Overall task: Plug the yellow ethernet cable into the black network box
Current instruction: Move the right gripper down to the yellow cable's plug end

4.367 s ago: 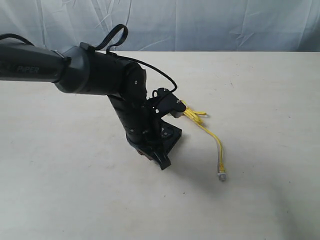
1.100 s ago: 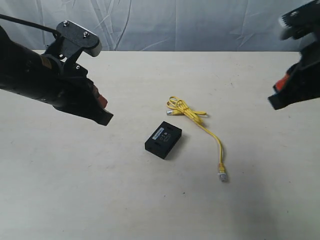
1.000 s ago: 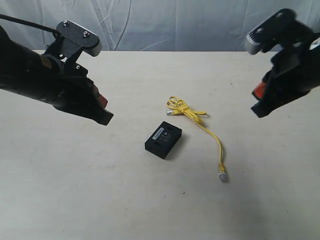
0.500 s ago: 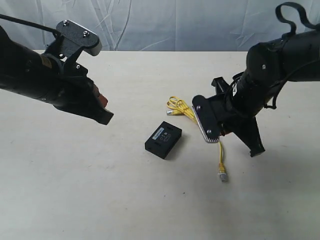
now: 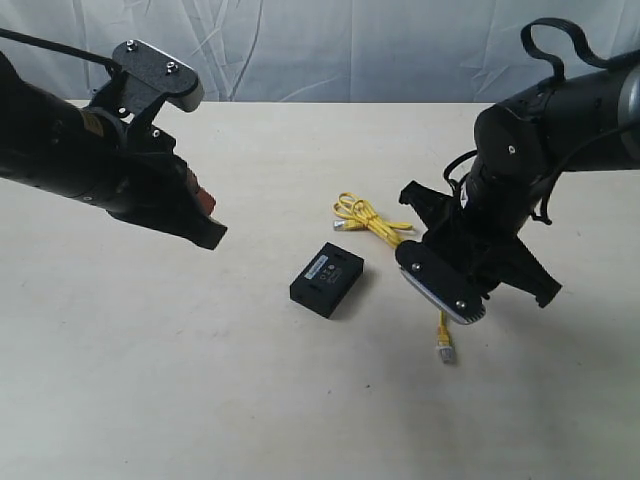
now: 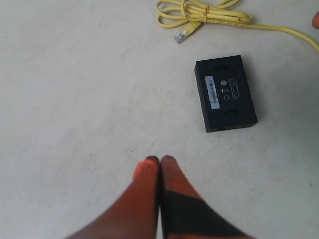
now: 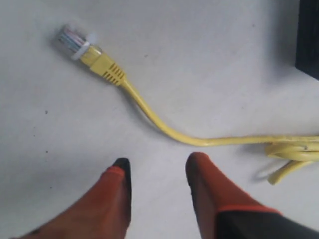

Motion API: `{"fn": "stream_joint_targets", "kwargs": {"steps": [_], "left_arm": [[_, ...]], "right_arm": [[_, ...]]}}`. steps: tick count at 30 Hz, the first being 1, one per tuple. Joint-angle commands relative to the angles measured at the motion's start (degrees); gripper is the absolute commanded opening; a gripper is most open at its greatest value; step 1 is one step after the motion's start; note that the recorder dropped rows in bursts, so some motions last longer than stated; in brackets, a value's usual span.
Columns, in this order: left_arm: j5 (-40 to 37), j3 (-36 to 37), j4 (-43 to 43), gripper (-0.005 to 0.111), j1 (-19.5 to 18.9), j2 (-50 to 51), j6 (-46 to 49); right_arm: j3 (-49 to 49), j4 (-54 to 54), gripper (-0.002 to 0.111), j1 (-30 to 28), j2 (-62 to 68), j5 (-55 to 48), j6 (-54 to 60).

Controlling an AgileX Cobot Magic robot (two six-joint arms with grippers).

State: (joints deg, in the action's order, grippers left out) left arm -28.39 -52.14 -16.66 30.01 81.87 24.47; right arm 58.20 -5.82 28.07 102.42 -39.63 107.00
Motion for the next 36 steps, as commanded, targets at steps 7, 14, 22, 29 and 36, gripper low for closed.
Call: {"fn": "stream_joint_targets", "kwargs": {"steps": [7,14,22,29,36], "left_arm": [[0.6,0.1,-0.4,0.0,-0.2,0.1,0.1],[0.6,0.1,-0.4,0.0,-0.2,0.1,0.1],[0.6,0.1,-0.4,0.0,-0.2,0.1,0.1],[0.1,0.1,-0.4,0.0,-0.2,0.1,0.1],[0.1,0.1,-0.4,0.0,-0.2,0.1,0.1]], "right_arm": [[-0.2,1.8,0.039,0.1,3.1,0.5,2.9],[-0.2,2.8,0.039,0.5,4.5,0.9,2.9],[-0.2,2.9,0.039,2.9,5.7,1.6,2.9],[-0.2,-0.9,0.039,3.1,6.5,0.8,2.4],[-0.2,-3.3,0.039,3.1,6.5,1.3,0.8]]}}
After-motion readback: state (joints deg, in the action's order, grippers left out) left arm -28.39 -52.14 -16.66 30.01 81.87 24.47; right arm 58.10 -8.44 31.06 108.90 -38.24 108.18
